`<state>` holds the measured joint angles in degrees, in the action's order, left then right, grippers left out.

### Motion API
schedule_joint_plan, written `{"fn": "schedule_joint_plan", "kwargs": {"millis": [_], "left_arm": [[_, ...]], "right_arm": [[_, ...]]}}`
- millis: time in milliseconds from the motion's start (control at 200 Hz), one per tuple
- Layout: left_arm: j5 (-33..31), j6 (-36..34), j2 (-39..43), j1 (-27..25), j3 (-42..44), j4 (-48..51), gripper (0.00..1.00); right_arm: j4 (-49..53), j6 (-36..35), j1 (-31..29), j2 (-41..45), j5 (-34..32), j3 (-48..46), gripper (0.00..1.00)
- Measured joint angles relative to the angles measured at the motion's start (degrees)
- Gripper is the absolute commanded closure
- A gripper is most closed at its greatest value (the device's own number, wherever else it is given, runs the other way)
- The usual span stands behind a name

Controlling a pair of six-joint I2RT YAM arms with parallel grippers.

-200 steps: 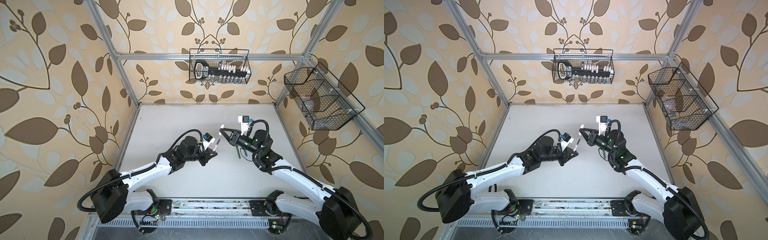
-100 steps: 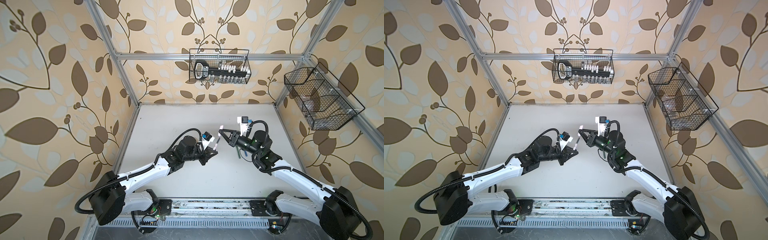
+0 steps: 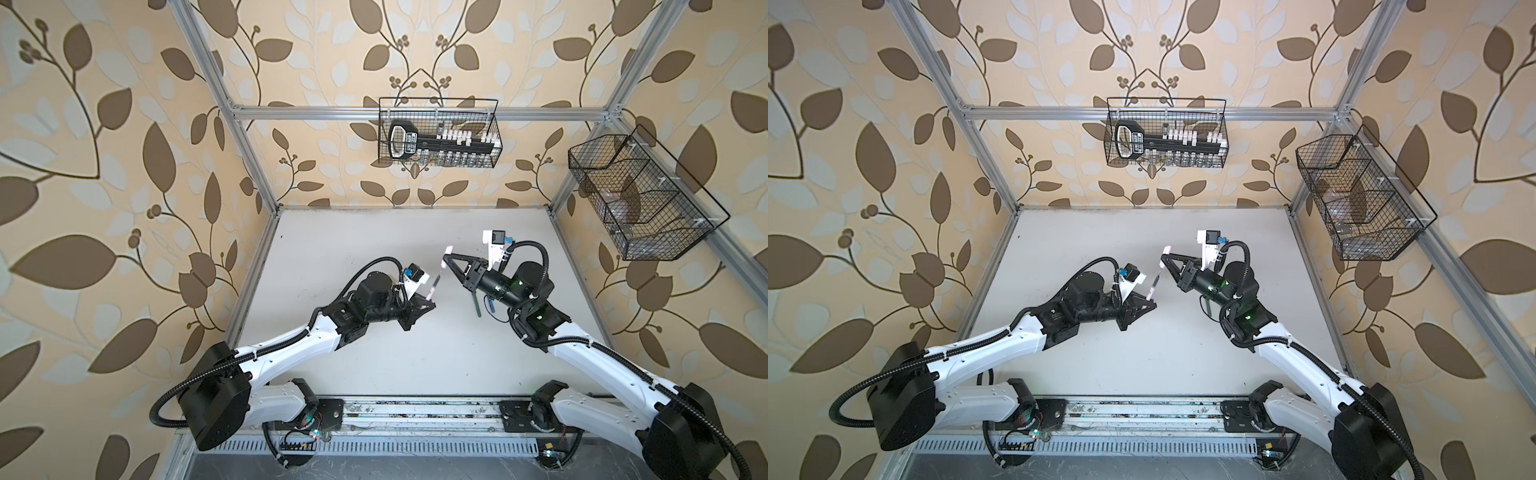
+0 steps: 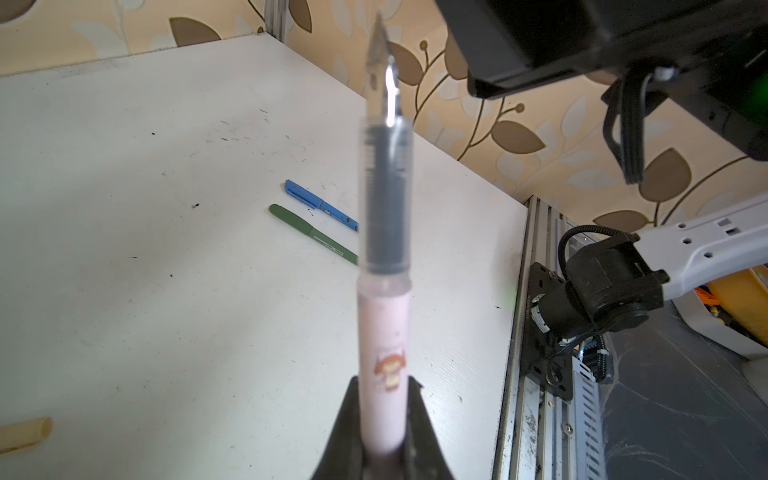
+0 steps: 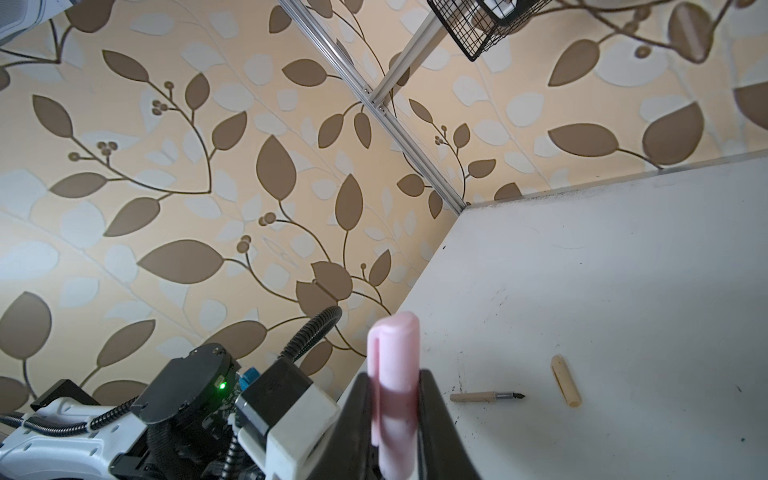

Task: Insert the pens into the pen caps

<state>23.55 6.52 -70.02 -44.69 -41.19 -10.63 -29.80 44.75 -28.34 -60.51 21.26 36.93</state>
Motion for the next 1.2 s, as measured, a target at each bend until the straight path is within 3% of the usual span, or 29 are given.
{"fn": "schedule_joint_plan", "kwargs": {"millis": [1199], "left_arm": [[-1.51,0.83,1.16,-0.02,-0.09,0.11,1.00]], "right_arm": [[-3.43,0.07,-2.29,-0.83,0.24,-2.69,0.82]]}}
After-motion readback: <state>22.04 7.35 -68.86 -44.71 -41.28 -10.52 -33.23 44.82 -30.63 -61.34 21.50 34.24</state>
